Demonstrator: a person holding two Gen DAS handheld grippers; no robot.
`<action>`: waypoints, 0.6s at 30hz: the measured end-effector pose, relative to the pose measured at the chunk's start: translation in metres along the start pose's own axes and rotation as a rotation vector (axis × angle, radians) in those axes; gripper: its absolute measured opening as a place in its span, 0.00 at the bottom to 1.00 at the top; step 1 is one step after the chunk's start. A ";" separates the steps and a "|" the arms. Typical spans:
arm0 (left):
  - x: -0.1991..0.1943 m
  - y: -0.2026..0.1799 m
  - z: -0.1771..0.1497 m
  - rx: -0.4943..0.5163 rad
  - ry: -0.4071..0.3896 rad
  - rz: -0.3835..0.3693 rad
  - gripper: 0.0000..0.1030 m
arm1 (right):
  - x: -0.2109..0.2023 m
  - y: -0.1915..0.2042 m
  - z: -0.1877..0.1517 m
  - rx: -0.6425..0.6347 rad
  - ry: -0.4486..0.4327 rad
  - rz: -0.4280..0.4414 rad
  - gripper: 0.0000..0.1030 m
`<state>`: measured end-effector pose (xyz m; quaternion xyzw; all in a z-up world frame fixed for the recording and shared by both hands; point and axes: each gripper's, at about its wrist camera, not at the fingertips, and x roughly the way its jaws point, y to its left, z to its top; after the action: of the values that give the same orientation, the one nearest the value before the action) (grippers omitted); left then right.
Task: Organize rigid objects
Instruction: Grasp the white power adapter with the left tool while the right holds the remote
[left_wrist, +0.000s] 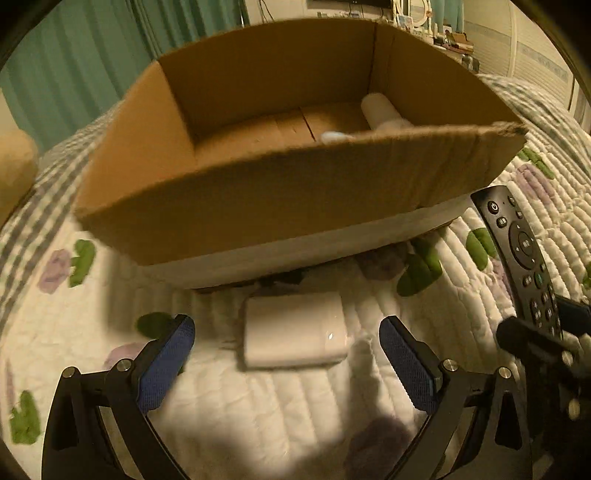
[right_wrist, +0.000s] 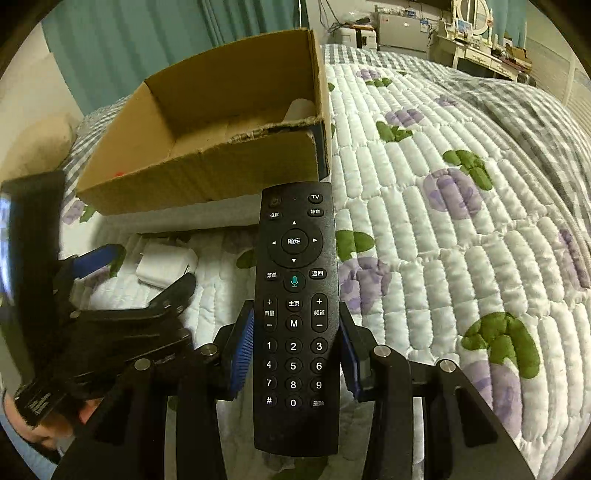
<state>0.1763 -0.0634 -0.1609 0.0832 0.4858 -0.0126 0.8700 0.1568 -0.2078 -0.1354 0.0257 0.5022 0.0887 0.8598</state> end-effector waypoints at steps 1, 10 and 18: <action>0.005 -0.001 0.000 -0.002 0.011 -0.001 0.86 | 0.001 0.000 0.000 -0.003 0.001 0.000 0.39; -0.011 0.006 -0.008 -0.010 -0.008 -0.036 0.67 | 0.002 0.000 0.000 -0.007 -0.008 -0.010 0.39; -0.065 0.013 -0.026 -0.009 -0.081 -0.073 0.67 | -0.025 0.009 -0.008 -0.035 -0.084 -0.034 0.39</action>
<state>0.1216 -0.0506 -0.1178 0.0610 0.4528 -0.0454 0.8884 0.1368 -0.2038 -0.1171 0.0058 0.4642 0.0815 0.8820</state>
